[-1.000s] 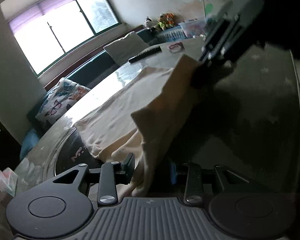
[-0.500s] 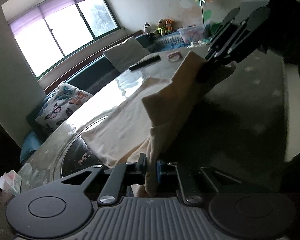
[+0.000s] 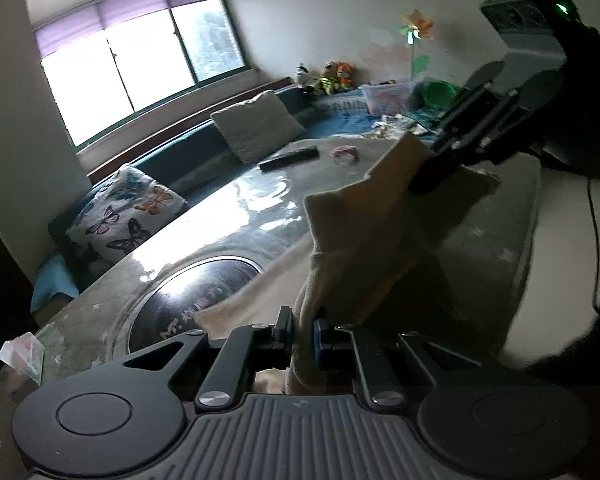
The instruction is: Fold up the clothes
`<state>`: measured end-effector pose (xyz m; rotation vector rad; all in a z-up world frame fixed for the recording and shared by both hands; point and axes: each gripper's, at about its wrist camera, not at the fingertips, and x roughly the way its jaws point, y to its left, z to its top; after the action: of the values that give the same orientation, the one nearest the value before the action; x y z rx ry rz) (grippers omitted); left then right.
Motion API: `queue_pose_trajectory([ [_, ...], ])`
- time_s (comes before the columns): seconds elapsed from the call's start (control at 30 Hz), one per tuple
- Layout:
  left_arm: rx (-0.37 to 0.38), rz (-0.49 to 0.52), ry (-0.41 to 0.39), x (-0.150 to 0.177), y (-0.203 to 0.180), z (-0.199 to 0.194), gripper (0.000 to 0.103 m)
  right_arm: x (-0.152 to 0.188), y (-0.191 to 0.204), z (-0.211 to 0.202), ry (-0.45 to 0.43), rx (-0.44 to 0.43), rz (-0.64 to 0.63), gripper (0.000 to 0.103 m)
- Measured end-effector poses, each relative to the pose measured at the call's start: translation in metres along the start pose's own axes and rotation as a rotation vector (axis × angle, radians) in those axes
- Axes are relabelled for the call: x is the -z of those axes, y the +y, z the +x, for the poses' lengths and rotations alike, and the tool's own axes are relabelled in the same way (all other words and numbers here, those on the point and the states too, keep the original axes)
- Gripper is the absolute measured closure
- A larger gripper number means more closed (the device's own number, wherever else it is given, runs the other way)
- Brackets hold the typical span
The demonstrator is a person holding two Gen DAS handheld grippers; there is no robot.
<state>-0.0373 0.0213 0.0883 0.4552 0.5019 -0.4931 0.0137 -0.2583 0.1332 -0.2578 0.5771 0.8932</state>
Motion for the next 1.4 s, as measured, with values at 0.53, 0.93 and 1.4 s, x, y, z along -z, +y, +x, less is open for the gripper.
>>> queue_pose_trajectory([
  [0.53, 0.01, -0.12, 0.15, -0.008, 0.074, 0.148, 0.092, -0.03, -0.102, 0.124, 0.139, 0.038, 0.145, 0.093],
  [0.93, -0.021, -0.206, 0.199, -0.002, 0.102, 0.192, 0.067, -0.007, -0.148, 0.146, 0.094, 0.132, 0.305, 0.059],
  [1.4, -0.181, -0.344, 0.145, -0.001, 0.108, 0.16, 0.06, 0.008, -0.112, 0.083, -0.084, 0.197, 0.302, 0.059],
])
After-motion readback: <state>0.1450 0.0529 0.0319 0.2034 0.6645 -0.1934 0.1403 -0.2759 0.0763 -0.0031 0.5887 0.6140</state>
